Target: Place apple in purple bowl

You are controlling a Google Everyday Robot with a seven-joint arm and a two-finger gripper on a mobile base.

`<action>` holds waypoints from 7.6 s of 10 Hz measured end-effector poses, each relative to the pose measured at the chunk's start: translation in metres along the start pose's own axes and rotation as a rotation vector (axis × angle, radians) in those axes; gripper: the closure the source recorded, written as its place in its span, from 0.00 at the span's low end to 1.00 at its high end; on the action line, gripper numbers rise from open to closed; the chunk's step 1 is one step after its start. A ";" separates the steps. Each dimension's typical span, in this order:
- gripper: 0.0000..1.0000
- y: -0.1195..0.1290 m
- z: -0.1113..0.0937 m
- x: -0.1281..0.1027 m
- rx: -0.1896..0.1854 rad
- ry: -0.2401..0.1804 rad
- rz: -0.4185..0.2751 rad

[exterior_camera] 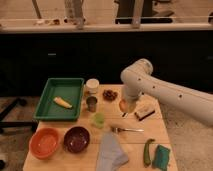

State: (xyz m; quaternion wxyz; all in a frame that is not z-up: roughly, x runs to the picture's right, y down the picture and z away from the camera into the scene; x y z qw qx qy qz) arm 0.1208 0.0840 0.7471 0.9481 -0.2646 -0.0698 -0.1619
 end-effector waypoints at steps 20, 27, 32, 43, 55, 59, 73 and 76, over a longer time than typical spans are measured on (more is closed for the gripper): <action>1.00 0.071 -0.008 -0.089 -0.078 -0.055 -0.158; 1.00 0.074 -0.002 -0.166 -0.097 -0.117 -0.313; 1.00 0.078 0.004 -0.201 -0.108 -0.256 -0.345; 1.00 0.056 0.009 -0.268 -0.176 -0.434 -0.426; 1.00 0.050 0.025 -0.299 -0.268 -0.533 -0.448; 1.00 0.045 0.029 -0.317 -0.294 -0.539 -0.494; 0.96 0.028 0.060 -0.292 -0.336 -0.518 -0.467; 0.96 0.028 0.061 -0.292 -0.337 -0.519 -0.466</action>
